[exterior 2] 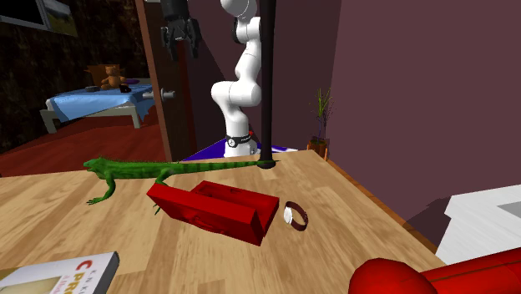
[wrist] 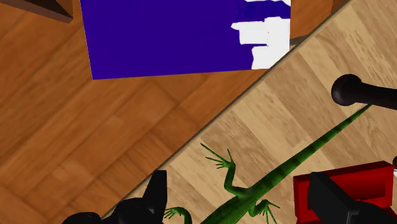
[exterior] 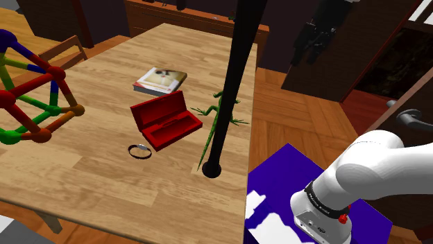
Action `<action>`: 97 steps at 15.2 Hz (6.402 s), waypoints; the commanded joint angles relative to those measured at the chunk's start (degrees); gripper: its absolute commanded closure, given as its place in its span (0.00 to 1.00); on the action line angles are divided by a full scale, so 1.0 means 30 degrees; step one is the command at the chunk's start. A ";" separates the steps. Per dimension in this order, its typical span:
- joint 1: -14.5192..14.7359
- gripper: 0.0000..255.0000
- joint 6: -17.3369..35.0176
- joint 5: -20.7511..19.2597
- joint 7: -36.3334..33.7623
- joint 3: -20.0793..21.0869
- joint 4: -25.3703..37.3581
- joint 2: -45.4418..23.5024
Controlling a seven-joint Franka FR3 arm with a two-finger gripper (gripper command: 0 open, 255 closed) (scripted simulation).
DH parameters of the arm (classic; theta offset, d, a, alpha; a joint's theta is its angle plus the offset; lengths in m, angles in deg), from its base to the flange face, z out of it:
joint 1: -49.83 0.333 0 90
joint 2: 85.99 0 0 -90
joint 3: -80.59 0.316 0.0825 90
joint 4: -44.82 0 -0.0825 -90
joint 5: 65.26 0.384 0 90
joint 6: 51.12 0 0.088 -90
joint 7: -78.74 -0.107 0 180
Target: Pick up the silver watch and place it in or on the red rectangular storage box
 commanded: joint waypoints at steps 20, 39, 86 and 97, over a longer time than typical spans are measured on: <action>0.3069 0.00 0.7804 0.0581 -0.0882 0.5558 0.1200 -0.8461; 0.6354 0.00 1.1227 -0.5467 -0.4134 0.9587 0.8272 -2.0235; 0.7250 1.00 0.8852 -0.6155 -0.3865 0.9844 1.1602 -2.1473; 0.7363 1.00 0.6215 -0.5837 -0.3417 0.9980 1.3965 -2.1122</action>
